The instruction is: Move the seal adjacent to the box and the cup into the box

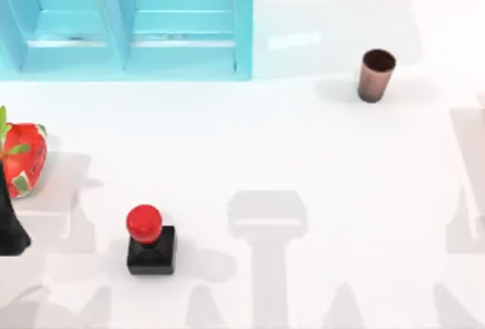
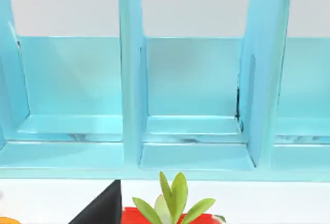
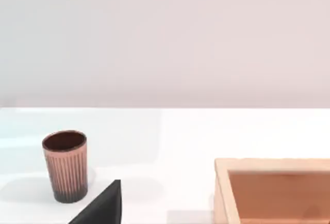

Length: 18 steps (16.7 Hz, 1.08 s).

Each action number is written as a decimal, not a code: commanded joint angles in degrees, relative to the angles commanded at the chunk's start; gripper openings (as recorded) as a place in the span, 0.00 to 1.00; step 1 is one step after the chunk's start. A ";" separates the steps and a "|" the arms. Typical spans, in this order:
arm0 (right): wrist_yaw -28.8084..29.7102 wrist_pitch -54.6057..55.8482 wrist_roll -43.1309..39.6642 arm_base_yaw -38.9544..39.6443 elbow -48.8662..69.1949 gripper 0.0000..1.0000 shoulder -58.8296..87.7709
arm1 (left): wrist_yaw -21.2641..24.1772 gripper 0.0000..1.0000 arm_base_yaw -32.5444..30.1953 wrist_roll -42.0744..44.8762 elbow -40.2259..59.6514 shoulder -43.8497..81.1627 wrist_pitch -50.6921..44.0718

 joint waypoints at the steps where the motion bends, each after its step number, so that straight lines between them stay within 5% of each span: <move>1: 0.00 0.00 0.00 0.00 0.00 1.00 0.00 | 0.00 1.00 0.00 0.00 0.00 0.00 0.00; 8: -0.83 -6.28 4.95 4.84 10.61 1.00 9.27 | 0.00 1.00 0.00 0.00 0.00 0.00 0.00; 18: -0.98 -39.57 23.89 25.38 56.26 1.00 57.40 | 0.00 1.00 0.00 0.00 0.00 0.00 0.00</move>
